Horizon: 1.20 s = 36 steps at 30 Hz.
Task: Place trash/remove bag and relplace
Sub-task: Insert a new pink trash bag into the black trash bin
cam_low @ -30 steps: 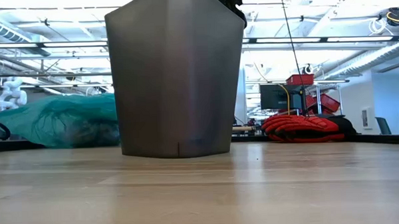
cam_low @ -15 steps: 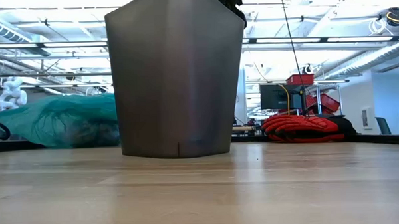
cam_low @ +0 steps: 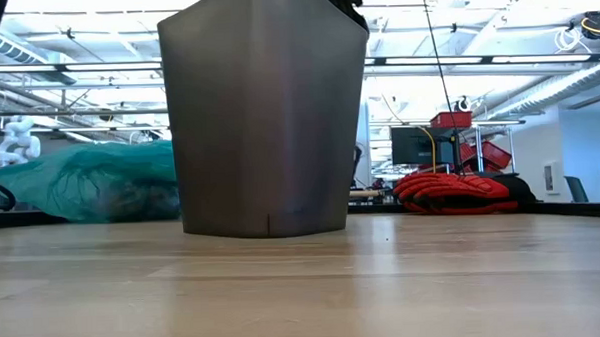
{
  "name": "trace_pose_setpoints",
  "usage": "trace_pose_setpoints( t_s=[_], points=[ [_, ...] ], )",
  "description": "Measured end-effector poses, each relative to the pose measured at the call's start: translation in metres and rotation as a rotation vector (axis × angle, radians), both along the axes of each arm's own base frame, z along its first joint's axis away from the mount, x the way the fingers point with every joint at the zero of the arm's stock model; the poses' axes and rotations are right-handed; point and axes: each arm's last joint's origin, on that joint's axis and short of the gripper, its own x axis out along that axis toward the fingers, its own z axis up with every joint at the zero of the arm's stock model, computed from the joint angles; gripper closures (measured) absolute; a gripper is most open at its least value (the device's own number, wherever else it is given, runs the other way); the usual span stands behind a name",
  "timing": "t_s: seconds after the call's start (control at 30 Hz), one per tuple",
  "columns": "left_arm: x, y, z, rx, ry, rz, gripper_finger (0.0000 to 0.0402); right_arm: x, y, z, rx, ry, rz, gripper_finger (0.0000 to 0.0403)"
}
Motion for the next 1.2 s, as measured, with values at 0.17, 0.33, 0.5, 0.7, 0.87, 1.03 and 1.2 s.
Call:
trace_pose_setpoints(
  t_s=[0.17, 0.33, 0.5, 0.7, 0.87, 1.03, 1.2],
  points=[
    [0.000, 0.002, -0.002, 0.048, 0.023, 0.028, 0.0265, 0.001, 0.002, 0.001, -0.001, -0.009, 0.006, 0.0403],
    [-0.006, 0.001, -0.002, 0.039, 0.071, 0.018, 0.0372, 0.001, 0.002, 0.001, -0.001, -0.012, 0.008, 0.0403],
    [-0.011, -0.003, -0.002, -0.017, 0.085, 0.018, 0.0399, 0.001, 0.001, 0.002, -0.002, -0.022, 0.004, 0.0403],
    [-0.030, -0.011, 0.017, -0.043, 0.009, 0.041, 0.0400, 0.000, -0.004, 0.001, 0.000, -0.017, -0.017, 0.0403],
    [-0.053, -0.015, 0.035, -0.085, -0.075, 0.085, 0.0401, -0.002, -0.014, 0.001, -0.001, -0.015, -0.046, 0.0403],
    [-0.074, -0.020, 0.050, -0.126, -0.149, 0.124, 0.0401, -0.006, -0.028, 0.001, -0.001, -0.015, -0.090, 0.0403],
    [-0.089, -0.021, 0.058, -0.148, -0.191, 0.162, 0.0401, -0.011, -0.045, 0.002, -0.031, -0.012, -0.106, 0.0403]
  ],
)
